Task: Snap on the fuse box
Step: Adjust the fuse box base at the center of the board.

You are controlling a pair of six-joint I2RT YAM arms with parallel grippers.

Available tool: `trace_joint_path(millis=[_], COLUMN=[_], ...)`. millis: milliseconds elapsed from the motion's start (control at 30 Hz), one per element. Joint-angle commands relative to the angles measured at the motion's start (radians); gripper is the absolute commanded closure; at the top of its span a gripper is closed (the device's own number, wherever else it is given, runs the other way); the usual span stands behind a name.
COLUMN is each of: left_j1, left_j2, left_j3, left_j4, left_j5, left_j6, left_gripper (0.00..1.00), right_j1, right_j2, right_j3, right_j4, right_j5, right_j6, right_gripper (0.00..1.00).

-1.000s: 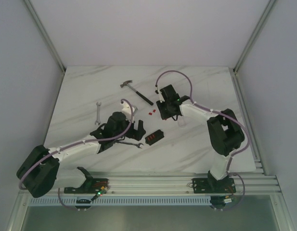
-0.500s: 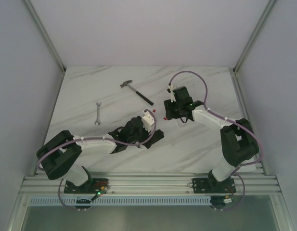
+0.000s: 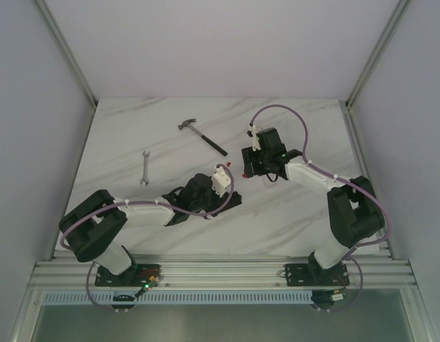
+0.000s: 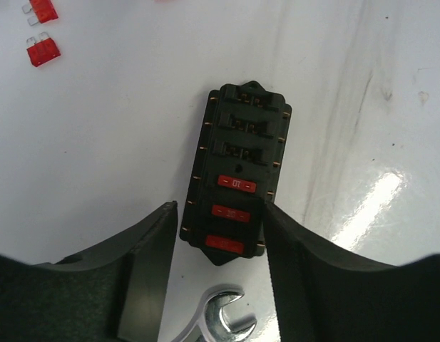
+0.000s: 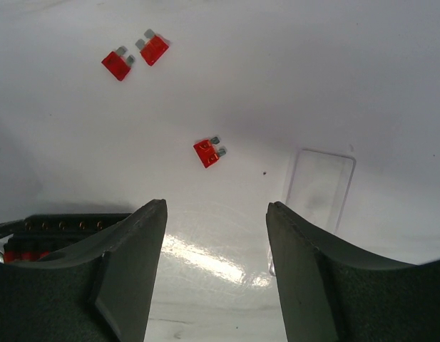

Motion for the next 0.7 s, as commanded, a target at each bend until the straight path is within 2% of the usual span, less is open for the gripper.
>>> trace_joint_path(millis=[0, 367, 533, 600, 667], left_j1=[0.024, 0.036, 0.035, 0.035, 0.037], left_j2=[-0.029, -0.058, -0.107, -0.131, -0.138], left_j3=[-0.023, -0.068, -0.126, -0.139, -0.139], left_j4=[-0.017, -0.038, -0.041, -0.042, -0.05], left_j5=[0.02, 0.06, 0.02, 0.007, -0.018], left_j6=[0.021, -0.038, -0.093, -0.101, -0.099], left_gripper=[0.43, 0.51, 0.51, 0.49, 0.43], right_j1=[-0.002, 0.001, 0.018, 0.027, 0.039], right_j2=[0.023, 0.095, 0.126, 0.145, 0.167], right_j3=[0.018, 0.07, 0.102, 0.116, 0.133], right_j4=[0.02, 0.021, 0.019, 0.016, 0.006], right_j5=[-0.038, -0.069, -0.056, -0.042, -0.014], right_j6=[-0.01, -0.015, -0.007, -0.001, 0.007], right_gripper=[0.35, 0.36, 0.36, 0.36, 0.37])
